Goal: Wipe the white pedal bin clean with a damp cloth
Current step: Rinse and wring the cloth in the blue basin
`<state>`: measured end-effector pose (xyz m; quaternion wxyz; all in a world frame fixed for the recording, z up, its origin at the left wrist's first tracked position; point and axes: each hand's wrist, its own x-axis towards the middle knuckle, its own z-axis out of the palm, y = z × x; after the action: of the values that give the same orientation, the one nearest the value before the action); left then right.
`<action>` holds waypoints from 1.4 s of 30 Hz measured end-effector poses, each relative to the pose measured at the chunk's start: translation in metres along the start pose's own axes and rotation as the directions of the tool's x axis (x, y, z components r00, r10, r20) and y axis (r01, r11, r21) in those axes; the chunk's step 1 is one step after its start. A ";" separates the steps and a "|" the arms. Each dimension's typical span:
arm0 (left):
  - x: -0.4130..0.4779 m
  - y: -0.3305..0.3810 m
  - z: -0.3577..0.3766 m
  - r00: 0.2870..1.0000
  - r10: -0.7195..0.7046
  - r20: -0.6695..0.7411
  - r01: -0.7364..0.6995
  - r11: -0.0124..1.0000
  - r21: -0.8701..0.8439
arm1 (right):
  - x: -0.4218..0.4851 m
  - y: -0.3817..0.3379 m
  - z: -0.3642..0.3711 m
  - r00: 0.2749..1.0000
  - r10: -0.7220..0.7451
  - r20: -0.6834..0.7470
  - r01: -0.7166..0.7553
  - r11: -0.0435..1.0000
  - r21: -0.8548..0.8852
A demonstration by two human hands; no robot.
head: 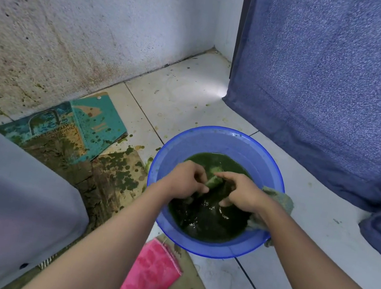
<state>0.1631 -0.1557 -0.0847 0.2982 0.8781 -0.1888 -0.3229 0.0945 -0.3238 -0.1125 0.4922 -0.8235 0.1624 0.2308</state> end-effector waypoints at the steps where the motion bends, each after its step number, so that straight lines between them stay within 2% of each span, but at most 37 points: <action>1: -0.004 0.004 -0.009 1.000 0.018 0.001 -0.018 0.998 -0.052 | -0.002 -0.005 -0.002 0.999 -0.044 -0.005 0.044 0.998 0.045; 4: -0.014 0.018 -0.035 0.998 0.063 -0.003 -0.063 0.984 -0.166 | -0.007 -0.019 -0.010 0.982 -0.168 -0.084 0.177 0.976 0.124; 7: -0.023 0.035 -0.056 0.994 0.104 0.022 -0.099 0.979 -0.179 | -0.011 -0.029 -0.018 0.944 -0.257 -0.207 0.295 0.938 0.183; 12: -0.040 0.065 -0.072 0.988 0.156 -0.022 -0.157 0.974 -0.164 | -0.022 -0.042 -0.027 0.905 -0.395 -0.161 0.426 0.818 0.386; 15: -0.052 0.079 -0.082 0.979 0.199 -0.039 -0.202 0.965 -0.169 | -0.025 -0.040 -0.029 0.913 -0.388 -0.126 0.401 0.797 0.451; 20: -0.063 0.102 -0.106 0.963 0.259 -0.078 -0.270 0.938 -0.216 | -0.025 -0.017 -0.015 0.963 -0.267 -0.040 0.256 0.854 0.453; 23: -0.061 0.106 -0.125 0.959 0.252 -0.126 -0.271 0.949 -0.161 | -0.024 -0.007 0.000 0.981 -0.191 -0.028 0.173 0.802 0.572; 27: -0.054 0.095 -0.135 0.947 0.215 -0.239 -0.251 0.959 -0.131 | -0.022 -0.009 0.011 0.981 -0.184 0.063 0.069 0.632 0.772; 30: -0.058 0.085 -0.113 0.921 0.273 -0.280 -0.319 0.938 -0.135 | -0.022 -0.015 0.015 0.939 -0.269 0.215 -0.110 0.360 0.927; 32: -0.064 0.077 -0.083 0.892 0.386 -0.236 -0.397 0.918 0.001 | -0.022 -0.019 0.014 0.903 -0.340 0.261 -0.210 0.182 0.961; 33: -0.067 0.071 -0.065 0.884 0.439 -0.160 -0.422 0.897 0.129 | -0.022 -0.021 0.013 0.896 -0.360 0.261 -0.222 0.147 0.964; 34: -0.071 0.064 -0.048 0.882 0.468 -0.052 -0.437 0.855 0.278 | -0.022 -0.022 0.012 0.898 -0.354 0.262 -0.220 0.155 0.963; 36: -0.076 0.043 -0.020 0.893 0.429 0.135 -0.437 0.757 0.486 | -0.024 -0.022 0.011 0.897 -0.338 0.284 -0.220 0.216 0.951; 37: -0.078 0.031 -0.013 0.900 0.409 0.150 -0.426 0.755 0.499 | -0.025 -0.021 0.011 0.888 -0.347 0.303 -0.229 0.238 0.944; 40: -0.079 -0.003 -0.020 0.908 0.419 0.003 -0.391 0.845 0.365 | -0.029 -0.019 0.007 0.878 -0.339 0.339 -0.219 0.345 0.913; 42: -0.070 -0.015 -0.022 0.927 0.372 0.053 -0.360 0.836 0.414 | -0.029 -0.017 0.007 0.876 -0.303 0.375 -0.203 0.474 0.857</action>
<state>0.1301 -0.0988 -0.0494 0.1631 0.8736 -0.4130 -0.1991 0.0769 -0.3085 -0.0866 0.8735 -0.3730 0.1051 0.2948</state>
